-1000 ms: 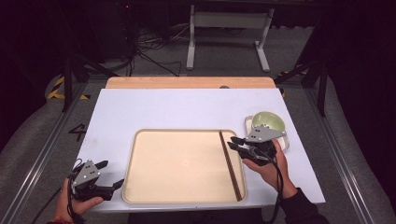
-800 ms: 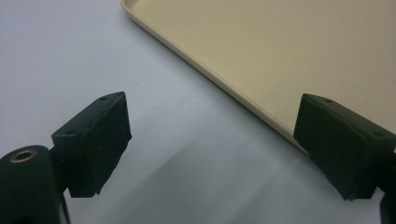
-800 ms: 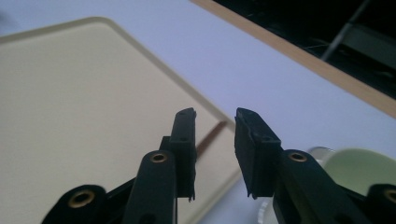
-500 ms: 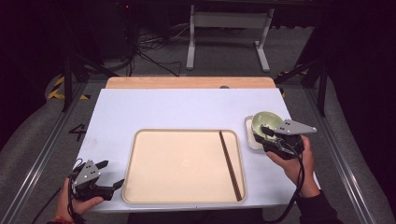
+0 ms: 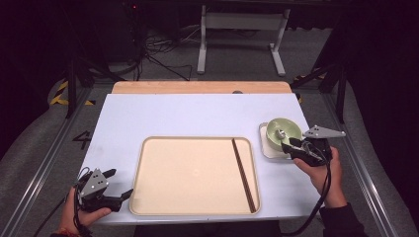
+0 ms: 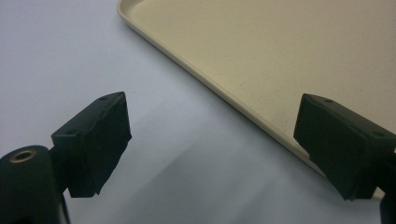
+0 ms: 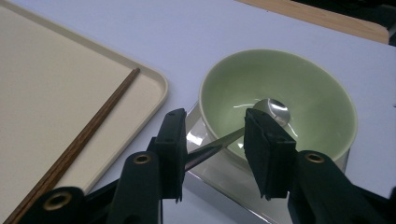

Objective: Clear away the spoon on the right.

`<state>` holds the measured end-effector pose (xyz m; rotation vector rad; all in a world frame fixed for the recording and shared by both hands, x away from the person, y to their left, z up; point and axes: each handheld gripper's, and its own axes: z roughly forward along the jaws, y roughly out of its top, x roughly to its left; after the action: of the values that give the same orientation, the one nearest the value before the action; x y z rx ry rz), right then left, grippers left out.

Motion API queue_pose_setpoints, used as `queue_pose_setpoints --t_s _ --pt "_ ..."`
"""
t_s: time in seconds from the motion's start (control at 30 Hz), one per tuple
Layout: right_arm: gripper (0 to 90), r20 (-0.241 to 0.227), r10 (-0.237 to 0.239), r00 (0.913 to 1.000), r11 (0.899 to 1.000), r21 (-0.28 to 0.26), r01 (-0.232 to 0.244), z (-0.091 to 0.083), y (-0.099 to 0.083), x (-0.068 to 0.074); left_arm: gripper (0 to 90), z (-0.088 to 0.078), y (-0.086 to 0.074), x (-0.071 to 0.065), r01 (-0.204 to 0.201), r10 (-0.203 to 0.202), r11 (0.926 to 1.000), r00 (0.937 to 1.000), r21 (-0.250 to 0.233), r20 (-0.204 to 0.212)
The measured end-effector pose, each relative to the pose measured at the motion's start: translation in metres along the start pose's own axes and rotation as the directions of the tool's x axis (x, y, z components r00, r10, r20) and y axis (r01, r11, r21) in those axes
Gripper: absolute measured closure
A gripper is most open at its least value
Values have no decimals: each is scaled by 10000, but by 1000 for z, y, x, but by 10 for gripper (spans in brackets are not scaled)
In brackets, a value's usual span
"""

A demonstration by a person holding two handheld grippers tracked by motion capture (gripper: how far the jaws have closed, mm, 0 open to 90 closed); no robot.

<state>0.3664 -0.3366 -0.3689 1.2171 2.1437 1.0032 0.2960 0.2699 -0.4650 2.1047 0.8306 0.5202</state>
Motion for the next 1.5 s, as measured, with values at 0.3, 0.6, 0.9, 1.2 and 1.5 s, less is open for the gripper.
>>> queue_pose_setpoints --t_s 0.3,0.6,0.9,1.2,1.5 --pt "566 -483 337 9983 9991 -221 -348 2 2 2 117 0 0 0 -15 15 10000 10000 11 24" --pt "592 -450 586 9973 9957 744 -552 10 -6 -12 116 0 0 0 -24 24 10000 10000 14 21" --pt "708 58 536 9985 9915 1185 -539 8 -10 -25 116 0 0 0 -45 46 10000 10000 -34 60" --pt "823 256 859 9960 9877 1287 -885 6 -16 -39 116 -1 0 -1 -38 39 10000 9999 -81 125" --pt "827 388 930 9949 9868 1296 -973 9 -17 -46 117 -1 0 -1 -22 23 9999 9999 -103 150"
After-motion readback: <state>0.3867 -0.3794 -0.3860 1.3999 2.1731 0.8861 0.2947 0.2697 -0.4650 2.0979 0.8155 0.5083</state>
